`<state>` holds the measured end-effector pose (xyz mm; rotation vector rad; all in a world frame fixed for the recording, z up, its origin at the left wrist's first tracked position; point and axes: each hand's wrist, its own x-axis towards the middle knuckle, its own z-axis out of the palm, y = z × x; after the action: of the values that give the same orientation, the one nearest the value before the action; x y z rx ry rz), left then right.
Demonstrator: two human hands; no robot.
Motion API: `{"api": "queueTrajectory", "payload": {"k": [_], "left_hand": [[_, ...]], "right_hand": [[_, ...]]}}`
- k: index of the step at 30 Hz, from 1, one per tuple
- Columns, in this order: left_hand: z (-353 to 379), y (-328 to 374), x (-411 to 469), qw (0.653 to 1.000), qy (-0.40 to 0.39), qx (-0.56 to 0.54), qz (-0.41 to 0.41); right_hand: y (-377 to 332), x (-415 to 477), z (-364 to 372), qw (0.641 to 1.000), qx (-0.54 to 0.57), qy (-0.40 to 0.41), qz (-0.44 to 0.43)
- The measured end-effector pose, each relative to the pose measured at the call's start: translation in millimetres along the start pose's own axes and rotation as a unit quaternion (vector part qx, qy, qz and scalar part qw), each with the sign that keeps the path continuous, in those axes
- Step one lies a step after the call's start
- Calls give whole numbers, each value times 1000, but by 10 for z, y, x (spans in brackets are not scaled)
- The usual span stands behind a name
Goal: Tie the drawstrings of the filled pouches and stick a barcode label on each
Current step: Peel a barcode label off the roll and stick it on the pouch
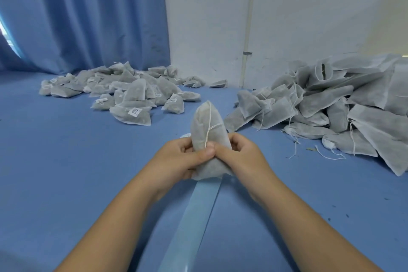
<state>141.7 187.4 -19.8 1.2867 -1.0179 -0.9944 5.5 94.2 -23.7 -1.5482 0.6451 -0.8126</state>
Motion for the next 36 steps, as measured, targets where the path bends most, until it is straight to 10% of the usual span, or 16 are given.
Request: {"api": "queueTrajectory", "payload": {"k": [18,27,36], "left_hand": [[25,-1,-157,996,-13,-71,53],[-122,-120,-279,981,115,-157,-24],[-107,-205,-343,968,-7,-220,-122]], "right_hand": [[5,-131,-39,998,38,-53,-24],[155,31,-238,967,-246,49,39],[159,-90,-115,914,-379,-44,-137]]}}
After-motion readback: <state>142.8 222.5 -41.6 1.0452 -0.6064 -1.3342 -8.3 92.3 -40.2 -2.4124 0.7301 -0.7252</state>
